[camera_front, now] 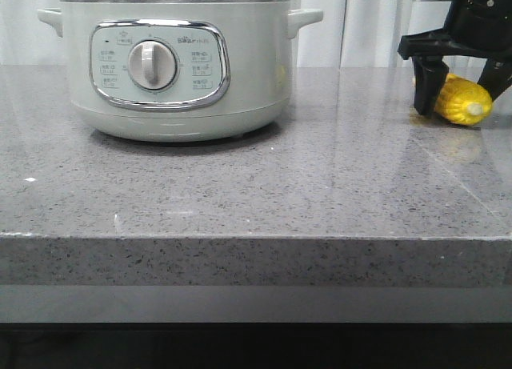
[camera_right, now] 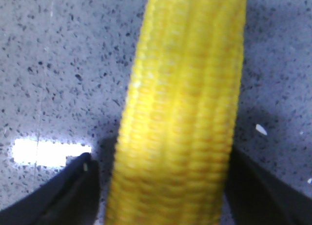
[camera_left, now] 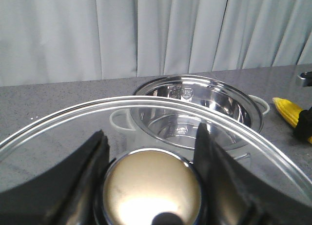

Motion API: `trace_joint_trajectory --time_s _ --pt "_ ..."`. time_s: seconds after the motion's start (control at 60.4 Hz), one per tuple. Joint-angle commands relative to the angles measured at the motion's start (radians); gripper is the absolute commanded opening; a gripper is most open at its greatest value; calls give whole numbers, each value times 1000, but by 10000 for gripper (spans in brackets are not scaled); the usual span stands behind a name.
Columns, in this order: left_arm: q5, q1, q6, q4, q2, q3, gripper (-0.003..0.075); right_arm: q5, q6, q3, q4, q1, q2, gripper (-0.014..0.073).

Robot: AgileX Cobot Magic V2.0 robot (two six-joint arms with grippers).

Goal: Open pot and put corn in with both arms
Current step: 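Lift the corn with the right gripper and carry it over the pot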

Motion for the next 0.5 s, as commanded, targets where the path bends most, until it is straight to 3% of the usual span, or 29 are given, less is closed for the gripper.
trace_joint_trajectory --time_s 0.0,0.116,0.48 --pt "-141 1 -1 -16 0 -37 188 -14 -9 -34 -13 -2 -56 410" --pt "-141 1 -1 -16 0 -37 188 -7 -9 -34 -13 -2 -63 361" --pt "-141 1 -1 -16 0 -37 188 56 -9 -37 0 2 -180 362"
